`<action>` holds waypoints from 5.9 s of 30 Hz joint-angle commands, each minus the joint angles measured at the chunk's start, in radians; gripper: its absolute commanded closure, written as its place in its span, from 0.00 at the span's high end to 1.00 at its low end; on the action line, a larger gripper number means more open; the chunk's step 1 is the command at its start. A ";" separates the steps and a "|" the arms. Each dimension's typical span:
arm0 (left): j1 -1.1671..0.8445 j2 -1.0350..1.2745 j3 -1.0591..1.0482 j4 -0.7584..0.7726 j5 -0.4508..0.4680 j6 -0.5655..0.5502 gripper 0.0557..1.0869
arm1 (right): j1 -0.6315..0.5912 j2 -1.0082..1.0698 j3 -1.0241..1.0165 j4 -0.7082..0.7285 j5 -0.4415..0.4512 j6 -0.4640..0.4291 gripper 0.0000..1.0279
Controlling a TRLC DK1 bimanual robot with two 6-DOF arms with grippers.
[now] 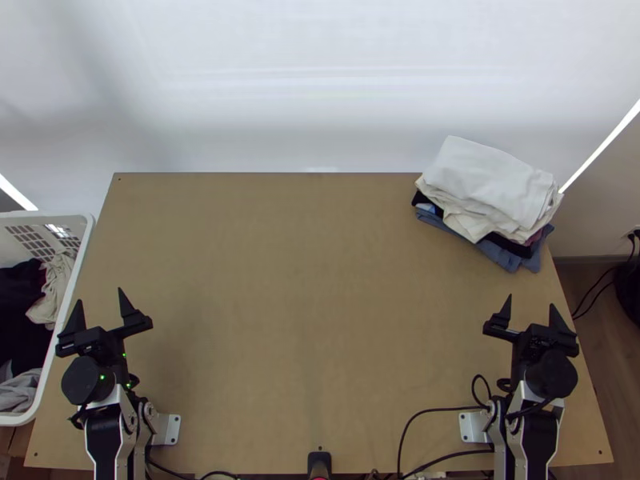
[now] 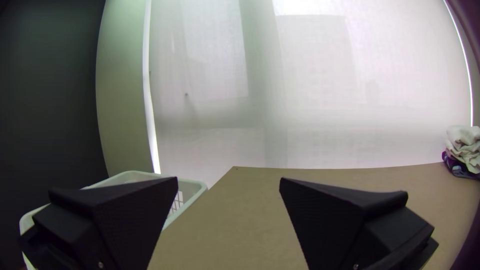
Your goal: Fold the t-shirt
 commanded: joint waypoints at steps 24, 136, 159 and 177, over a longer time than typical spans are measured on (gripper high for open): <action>0.420 0.529 0.688 -0.420 0.039 -0.064 0.96 | -0.008 -0.004 -0.009 0.005 0.002 -0.011 0.96; -0.761 1.307 1.788 -0.871 -0.093 -0.188 0.04 | -0.008 -0.004 -0.009 0.005 0.002 -0.011 0.96; -1.430 1.615 1.492 -0.646 -0.087 -0.515 0.04 | -0.008 -0.004 -0.009 0.005 0.002 -0.011 0.96; -1.242 1.293 1.078 -0.701 0.033 -0.446 0.04 | -0.008 -0.004 -0.009 0.005 0.002 -0.011 0.96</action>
